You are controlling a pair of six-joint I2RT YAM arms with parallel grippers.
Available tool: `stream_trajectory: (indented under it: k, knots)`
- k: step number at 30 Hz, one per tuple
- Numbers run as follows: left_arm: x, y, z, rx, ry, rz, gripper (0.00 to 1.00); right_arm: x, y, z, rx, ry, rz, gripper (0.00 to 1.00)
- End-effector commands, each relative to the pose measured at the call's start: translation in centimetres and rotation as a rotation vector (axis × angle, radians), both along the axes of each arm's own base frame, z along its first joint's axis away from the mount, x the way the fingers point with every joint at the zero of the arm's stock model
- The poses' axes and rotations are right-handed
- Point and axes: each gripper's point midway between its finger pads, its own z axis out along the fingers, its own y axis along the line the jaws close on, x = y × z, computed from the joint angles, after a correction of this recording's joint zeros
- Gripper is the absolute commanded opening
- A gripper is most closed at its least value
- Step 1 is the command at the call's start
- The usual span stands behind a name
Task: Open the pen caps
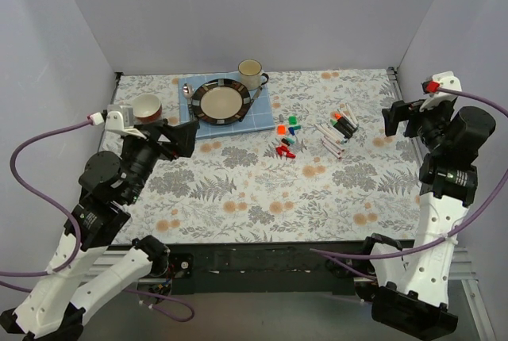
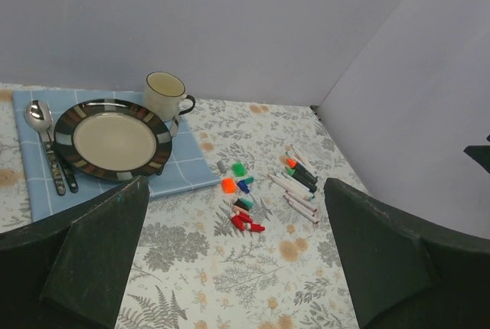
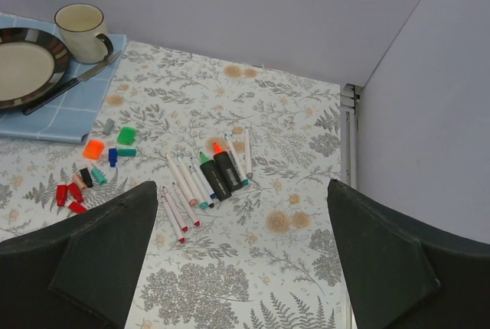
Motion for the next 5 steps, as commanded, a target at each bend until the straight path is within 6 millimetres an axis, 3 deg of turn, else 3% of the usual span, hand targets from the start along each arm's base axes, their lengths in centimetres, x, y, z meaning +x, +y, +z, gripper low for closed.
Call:
stream_trajectory:
  k: [1, 5]
  knots:
    - [0.45, 0.23, -0.19, 0.038, 0.026, 0.022, 0.98, 0.1, -0.87, 2.69, 0.001, -0.046, -0.057, 0.98]
    - [0.46, 0.13, -0.29, 0.047, 0.03, 0.018, 0.98, 0.39, -0.97, 2.89, 0.006, -0.043, -0.057, 0.98]
